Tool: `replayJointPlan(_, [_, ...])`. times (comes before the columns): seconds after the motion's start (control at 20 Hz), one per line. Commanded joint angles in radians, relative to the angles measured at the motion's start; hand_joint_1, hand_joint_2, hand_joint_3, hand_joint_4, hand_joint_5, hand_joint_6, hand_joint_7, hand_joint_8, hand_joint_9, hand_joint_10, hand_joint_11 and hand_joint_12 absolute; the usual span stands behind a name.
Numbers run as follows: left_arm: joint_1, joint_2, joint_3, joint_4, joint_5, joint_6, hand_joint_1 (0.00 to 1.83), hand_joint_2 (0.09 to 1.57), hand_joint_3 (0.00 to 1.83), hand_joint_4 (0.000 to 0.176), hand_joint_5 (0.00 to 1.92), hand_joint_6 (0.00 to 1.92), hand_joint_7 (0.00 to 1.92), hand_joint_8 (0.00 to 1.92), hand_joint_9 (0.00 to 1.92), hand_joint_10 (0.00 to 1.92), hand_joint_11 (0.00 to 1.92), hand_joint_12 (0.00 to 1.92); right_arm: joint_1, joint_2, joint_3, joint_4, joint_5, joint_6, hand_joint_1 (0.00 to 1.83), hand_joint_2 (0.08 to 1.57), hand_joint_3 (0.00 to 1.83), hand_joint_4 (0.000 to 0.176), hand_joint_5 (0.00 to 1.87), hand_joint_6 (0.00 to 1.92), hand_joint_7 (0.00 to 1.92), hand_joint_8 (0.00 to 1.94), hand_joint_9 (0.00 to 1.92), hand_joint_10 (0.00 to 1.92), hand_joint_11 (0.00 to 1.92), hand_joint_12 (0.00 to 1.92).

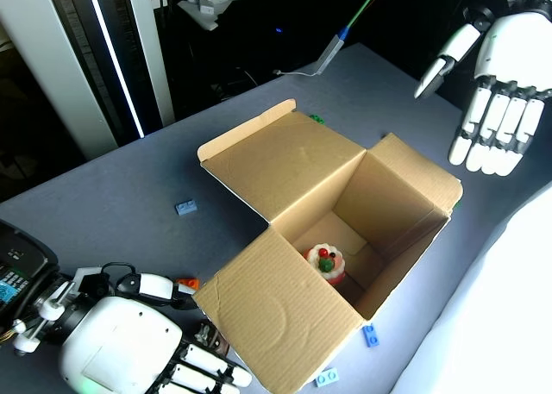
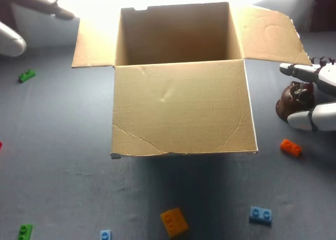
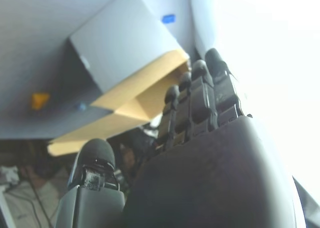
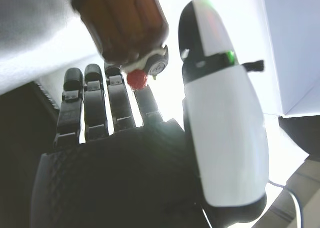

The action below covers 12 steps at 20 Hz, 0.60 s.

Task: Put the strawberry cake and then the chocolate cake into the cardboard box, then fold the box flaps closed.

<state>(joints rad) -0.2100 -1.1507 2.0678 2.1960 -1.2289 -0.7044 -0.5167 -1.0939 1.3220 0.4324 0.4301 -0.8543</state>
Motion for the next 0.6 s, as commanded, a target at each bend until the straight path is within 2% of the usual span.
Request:
replayJointPlan(0.0, [-0.001, 0.016, -0.006, -0.082, 0.013, 0.002, 0.00, 1.28, 0.00, 0.000, 0.10, 0.00, 0.11, 0.00, 0.11, 0.01, 0.00, 0.43, -0.003, 0.010, 0.009, -0.004, 0.109, -0.002, 0.82, 1.09, 0.00, 0.000, 0.07, 0.00, 0.09, 0.00, 0.08, 0.00, 0.00, 0.32])
replayJointPlan(0.2, [0.079, 0.054, -0.038, -0.146, 0.005, 0.069, 0.00, 1.28, 0.00, 0.000, 0.10, 0.00, 0.11, 0.00, 0.11, 0.00, 0.00, 0.41, -0.009, 0.008, 0.014, -0.011, 0.116, -0.002, 0.80, 1.10, 0.00, 0.000, 0.07, 0.00, 0.11, 0.00, 0.09, 0.00, 0.00, 0.35])
replayJointPlan(0.25, [0.128, 0.065, -0.051, -0.192, 0.009, 0.088, 0.00, 1.28, 0.00, 0.000, 0.09, 0.00, 0.11, 0.00, 0.11, 0.00, 0.00, 0.40, -0.009, 0.008, 0.015, -0.011, 0.121, -0.002, 0.81, 1.09, 0.00, 0.000, 0.08, 0.01, 0.12, 0.00, 0.10, 0.01, 0.00, 0.42])
replayJointPlan(0.35, [0.194, 0.074, -0.069, -0.236, 0.024, 0.109, 0.00, 1.29, 0.00, 0.000, 0.10, 0.00, 0.12, 0.00, 0.12, 0.00, 0.00, 0.44, -0.008, 0.008, 0.015, -0.011, 0.128, -0.002, 0.84, 1.07, 0.00, 0.000, 0.11, 0.01, 0.13, 0.00, 0.12, 0.01, 0.00, 0.63])
replayJointPlan(0.4, [0.218, 0.075, -0.076, -0.245, 0.028, 0.116, 0.00, 1.28, 0.00, 0.000, 0.09, 0.00, 0.11, 0.00, 0.11, 0.00, 0.00, 0.42, -0.008, 0.007, 0.015, -0.011, 0.132, -0.002, 0.85, 1.08, 0.00, 0.000, 0.14, 0.02, 0.17, 0.01, 0.18, 0.03, 0.00, 0.75])
replayJointPlan(0.45, [0.254, 0.076, -0.083, -0.269, 0.031, 0.122, 0.00, 1.28, 0.00, 0.000, 0.10, 0.00, 0.12, 0.00, 0.12, 0.00, 0.00, 0.45, -0.008, 0.007, 0.015, -0.011, 0.133, -0.002, 0.89, 1.09, 0.00, 0.000, 0.21, 0.04, 0.30, 0.05, 0.30, 0.09, 0.00, 0.95])
replayJointPlan(0.5, [0.293, 0.076, -0.091, -0.302, 0.032, 0.129, 0.00, 1.28, 0.00, 0.000, 0.10, 0.00, 0.12, 0.00, 0.12, 0.00, 0.00, 0.45, -0.008, 0.006, 0.016, -0.011, 0.136, -0.002, 0.89, 1.09, 0.00, 0.000, 0.21, 0.04, 0.30, 0.05, 0.30, 0.09, 0.00, 0.95])
replayJointPlan(0.55, [0.308, 0.076, -0.098, -0.309, 0.034, 0.143, 0.00, 1.28, 0.00, 0.000, 0.11, 0.00, 0.13, 0.00, 0.13, 0.00, 0.00, 0.52, -0.008, 0.006, 0.016, -0.011, 0.137, -0.002, 1.01, 1.08, 0.00, 0.000, 0.33, 0.09, 0.45, 0.08, 0.44, 0.17, 0.00, 1.19])
